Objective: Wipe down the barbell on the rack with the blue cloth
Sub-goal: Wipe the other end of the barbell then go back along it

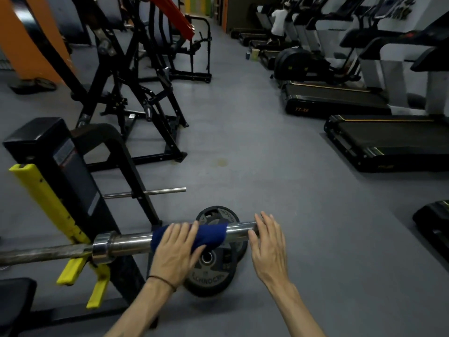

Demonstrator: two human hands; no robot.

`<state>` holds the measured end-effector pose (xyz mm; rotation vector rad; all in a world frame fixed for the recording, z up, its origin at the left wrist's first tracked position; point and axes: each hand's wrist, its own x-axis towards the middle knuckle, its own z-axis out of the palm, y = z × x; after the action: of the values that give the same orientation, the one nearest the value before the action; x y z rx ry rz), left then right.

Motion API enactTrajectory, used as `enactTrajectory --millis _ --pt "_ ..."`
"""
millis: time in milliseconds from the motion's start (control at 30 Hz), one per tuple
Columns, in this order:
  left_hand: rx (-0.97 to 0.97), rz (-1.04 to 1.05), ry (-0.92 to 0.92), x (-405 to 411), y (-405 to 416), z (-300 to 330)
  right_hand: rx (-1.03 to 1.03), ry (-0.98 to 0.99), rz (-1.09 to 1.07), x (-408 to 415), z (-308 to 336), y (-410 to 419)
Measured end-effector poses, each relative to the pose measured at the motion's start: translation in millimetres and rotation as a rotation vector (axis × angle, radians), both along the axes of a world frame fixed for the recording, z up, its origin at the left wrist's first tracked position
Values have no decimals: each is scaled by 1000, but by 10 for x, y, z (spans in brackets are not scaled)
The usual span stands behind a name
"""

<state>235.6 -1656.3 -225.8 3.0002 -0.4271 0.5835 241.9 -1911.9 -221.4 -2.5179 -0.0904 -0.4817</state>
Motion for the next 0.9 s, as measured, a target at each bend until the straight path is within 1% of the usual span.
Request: enactTrajectory --millis 133,200,267,367,433,533,633,733,800,900 --pt "-12 140 -27 -204 817 -7 -91 -51 125 49 -41 456" --pt "-7 166 -34 -261 973 -1 -111 -67 188 58 -45 716" --pt "-22 189 -39 -280 961 5 -130 -93 254 45 -41 978" --pt "-43 190 33 -277 942 26 -147 -91 295 34 -52 1247" --pt "-33 175 81 -273 984 45 -194 -91 282 47 -56 1355" --pt "-17 149 99 -286 1007 62 -267 -85 245 44 -84 1447" --pt "-18 141 80 -310 1006 108 -266 -89 229 63 -87 1540" --pt "-11 140 42 -388 1036 142 -259 -97 315 41 -44 1738" --pt "-40 159 5 -454 1115 158 -250 -97 372 21 -6 1931" --pt "-31 165 -3 -540 1256 143 -212 -75 401 -5 16 2171"
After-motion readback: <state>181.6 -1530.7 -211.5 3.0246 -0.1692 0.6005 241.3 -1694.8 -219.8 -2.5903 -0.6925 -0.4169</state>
